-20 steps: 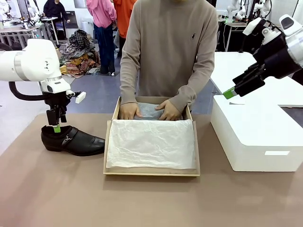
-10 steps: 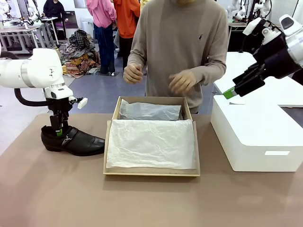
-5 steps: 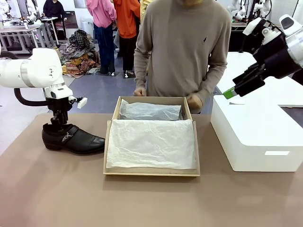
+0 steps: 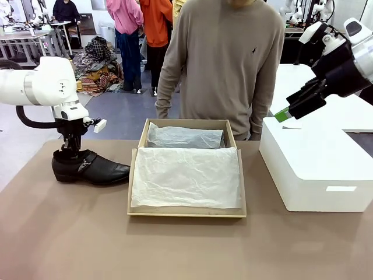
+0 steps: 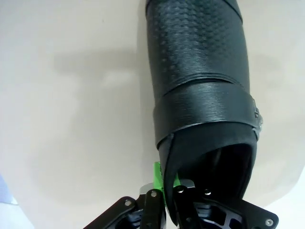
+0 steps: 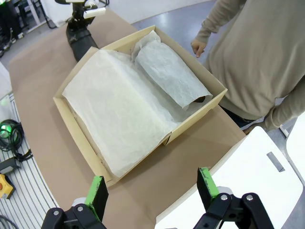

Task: Pack the shoes into the box.
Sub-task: Place the other shoe of the Shoes into the Shoes Box.

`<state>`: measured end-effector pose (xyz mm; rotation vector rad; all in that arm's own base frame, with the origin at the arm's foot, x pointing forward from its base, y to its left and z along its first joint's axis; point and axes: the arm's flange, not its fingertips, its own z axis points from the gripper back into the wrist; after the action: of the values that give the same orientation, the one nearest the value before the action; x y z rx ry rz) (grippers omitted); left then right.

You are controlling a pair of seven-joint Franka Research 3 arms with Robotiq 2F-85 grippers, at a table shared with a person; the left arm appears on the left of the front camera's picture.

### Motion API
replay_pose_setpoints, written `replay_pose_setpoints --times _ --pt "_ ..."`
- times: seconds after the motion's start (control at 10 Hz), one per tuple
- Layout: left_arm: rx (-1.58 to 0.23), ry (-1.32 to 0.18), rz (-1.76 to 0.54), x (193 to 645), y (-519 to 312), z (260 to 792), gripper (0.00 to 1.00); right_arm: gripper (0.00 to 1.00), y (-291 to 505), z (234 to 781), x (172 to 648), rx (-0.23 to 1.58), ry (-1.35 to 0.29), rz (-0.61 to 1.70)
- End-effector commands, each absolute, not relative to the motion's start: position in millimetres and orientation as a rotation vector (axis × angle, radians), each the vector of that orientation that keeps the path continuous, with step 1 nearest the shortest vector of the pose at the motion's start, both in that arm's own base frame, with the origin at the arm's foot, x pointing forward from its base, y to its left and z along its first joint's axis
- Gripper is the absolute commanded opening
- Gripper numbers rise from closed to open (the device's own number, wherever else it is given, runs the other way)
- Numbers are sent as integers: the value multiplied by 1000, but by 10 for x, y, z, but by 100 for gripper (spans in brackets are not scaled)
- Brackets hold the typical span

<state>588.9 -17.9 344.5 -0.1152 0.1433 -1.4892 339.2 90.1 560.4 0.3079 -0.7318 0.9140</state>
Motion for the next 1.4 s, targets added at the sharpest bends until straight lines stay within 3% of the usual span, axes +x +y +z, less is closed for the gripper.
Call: replay_pose_setpoints --times 0.0,0.3,1.0,1.2,1.3 --pt "-56 152 -1469 5858 -116 3502 0 100 904 5604 3394 310 -738 914" --pt "-57 99 -1382 5877 77 3755 0 100 904 5604 3394 310 -738 914" --pt "-226 95 -865 5736 174 4696 0 100 904 5604 3394 310 -738 914" --pt "-228 98 -804 5674 151 4793 0 100 904 5604 3394 310 -738 914" --pt "-210 114 -878 5687 176 4675 0 100 904 5604 3394 310 -738 914"
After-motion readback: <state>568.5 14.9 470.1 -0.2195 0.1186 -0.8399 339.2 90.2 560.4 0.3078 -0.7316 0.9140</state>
